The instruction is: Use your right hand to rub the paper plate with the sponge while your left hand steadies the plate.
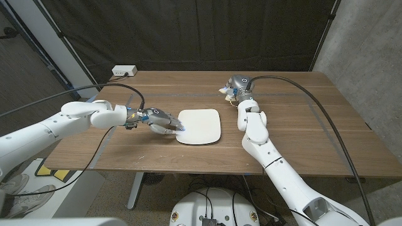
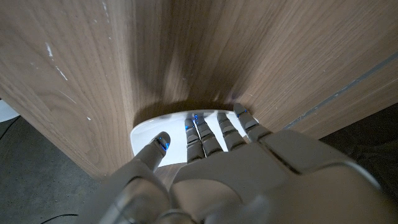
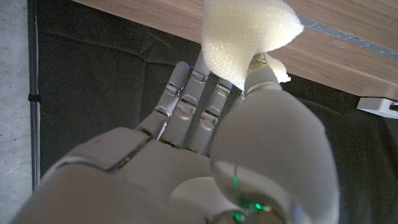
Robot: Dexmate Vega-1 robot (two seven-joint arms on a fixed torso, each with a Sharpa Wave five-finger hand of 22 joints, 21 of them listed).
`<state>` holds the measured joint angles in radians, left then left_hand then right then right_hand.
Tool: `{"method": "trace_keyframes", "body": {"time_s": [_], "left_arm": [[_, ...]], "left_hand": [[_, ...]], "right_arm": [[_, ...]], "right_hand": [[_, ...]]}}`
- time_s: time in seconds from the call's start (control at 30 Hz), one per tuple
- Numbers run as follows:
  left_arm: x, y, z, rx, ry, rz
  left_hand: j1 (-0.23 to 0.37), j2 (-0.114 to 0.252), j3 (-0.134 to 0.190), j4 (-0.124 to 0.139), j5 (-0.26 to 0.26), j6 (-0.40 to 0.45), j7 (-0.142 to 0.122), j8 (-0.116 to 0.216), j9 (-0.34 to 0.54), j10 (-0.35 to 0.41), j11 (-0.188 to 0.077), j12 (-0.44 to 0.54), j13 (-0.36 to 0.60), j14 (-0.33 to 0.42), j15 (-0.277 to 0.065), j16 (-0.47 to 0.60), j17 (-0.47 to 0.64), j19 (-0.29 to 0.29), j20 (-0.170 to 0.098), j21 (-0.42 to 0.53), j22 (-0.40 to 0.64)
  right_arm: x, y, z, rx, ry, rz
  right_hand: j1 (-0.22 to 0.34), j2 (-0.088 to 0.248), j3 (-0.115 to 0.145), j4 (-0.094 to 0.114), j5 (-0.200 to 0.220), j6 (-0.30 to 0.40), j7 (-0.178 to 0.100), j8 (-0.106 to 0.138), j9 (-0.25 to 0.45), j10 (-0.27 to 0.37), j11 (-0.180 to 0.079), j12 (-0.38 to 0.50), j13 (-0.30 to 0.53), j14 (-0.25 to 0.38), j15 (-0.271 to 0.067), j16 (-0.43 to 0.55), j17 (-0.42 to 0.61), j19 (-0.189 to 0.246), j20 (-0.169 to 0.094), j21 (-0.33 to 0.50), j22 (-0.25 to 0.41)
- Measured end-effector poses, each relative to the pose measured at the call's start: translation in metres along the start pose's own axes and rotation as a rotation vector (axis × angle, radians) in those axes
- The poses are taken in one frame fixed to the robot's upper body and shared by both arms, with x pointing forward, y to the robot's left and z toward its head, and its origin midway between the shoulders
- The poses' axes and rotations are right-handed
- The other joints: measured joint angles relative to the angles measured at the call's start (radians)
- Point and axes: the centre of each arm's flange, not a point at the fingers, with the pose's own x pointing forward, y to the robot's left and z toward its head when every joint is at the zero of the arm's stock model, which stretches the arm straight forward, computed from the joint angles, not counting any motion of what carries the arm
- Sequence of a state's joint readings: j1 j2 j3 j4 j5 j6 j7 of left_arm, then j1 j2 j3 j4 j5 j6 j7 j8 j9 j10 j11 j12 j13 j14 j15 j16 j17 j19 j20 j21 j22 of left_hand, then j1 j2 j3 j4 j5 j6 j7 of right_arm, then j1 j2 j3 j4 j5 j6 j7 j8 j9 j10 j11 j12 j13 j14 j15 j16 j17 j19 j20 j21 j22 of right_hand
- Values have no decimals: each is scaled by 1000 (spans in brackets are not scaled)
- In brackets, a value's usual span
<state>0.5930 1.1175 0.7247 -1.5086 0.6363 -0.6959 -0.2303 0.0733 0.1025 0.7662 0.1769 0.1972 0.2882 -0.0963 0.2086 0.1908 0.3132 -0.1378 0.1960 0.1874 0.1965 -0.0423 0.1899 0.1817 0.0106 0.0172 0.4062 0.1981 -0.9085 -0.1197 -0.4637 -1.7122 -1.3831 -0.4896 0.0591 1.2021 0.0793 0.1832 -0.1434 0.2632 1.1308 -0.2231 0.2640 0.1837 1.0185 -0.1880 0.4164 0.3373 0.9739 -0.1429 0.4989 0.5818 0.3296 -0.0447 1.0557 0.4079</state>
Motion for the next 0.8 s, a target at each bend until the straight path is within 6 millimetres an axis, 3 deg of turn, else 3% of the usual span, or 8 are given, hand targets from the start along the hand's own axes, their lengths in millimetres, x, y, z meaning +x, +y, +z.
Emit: {"method": "trace_keyframes", "body": {"time_s": [0.1, 0.2, 0.53, 0.8], "left_arm": [[-1, 6, -2, -21, -3, 32], [-2, 10, -2, -37, -11, 56], [-12, 38, -12, -139, -19, 223], [-20, 50, -18, -273, -28, 356]], "left_hand": [[-3, -3, 1, 1, 0, 14, 0, 6, 0, 18, 24, 0, 0, 7, 7, 6, 1, -8, 1, 0, 0], [-3, -3, 7, -4, 0, -10, -24, -4, 0, 13, 39, -4, 2, 9, 9, 2, 3, -13, 6, 0, 0], [-12, -12, 6, -4, -5, -113, -43, -27, 3, -69, 34, -18, 1, -33, 6, -6, 7, -33, 19, -8, 0], [-36, -17, -25, -9, -5, -180, -43, -27, 3, -143, 37, -22, 1, -90, 7, -6, 12, -53, 28, -16, 0]], "right_arm": [[1, 0, -6, 9, 24, -1], [1, 1, -11, 15, 42, 2], [1, 5, -23, 21, 92, 13], [1, 10, -33, 27, 131, 33]], "right_hand": [[0, 0, 0, 0, 0, 0, 0, -3, 0, 0, 0, 0, 0, 0, 0, 0, 2, -4, 4, 0, -2], [0, 0, 0, 0, 0, 0, 0, -3, 0, 0, 0, -4, 0, 0, 0, -4, 5, -4, 4, 7, -5], [1, -1, 0, 0, 8, 0, 0, -7, 0, 0, 0, -4, 0, 0, 0, -5, 5, -4, 4, 11, -9], [-2, -4, -4, 4, 8, 0, 0, -10, 0, 0, 0, -8, 4, 0, 0, -5, 9, -4, 4, 19, -13]]}}
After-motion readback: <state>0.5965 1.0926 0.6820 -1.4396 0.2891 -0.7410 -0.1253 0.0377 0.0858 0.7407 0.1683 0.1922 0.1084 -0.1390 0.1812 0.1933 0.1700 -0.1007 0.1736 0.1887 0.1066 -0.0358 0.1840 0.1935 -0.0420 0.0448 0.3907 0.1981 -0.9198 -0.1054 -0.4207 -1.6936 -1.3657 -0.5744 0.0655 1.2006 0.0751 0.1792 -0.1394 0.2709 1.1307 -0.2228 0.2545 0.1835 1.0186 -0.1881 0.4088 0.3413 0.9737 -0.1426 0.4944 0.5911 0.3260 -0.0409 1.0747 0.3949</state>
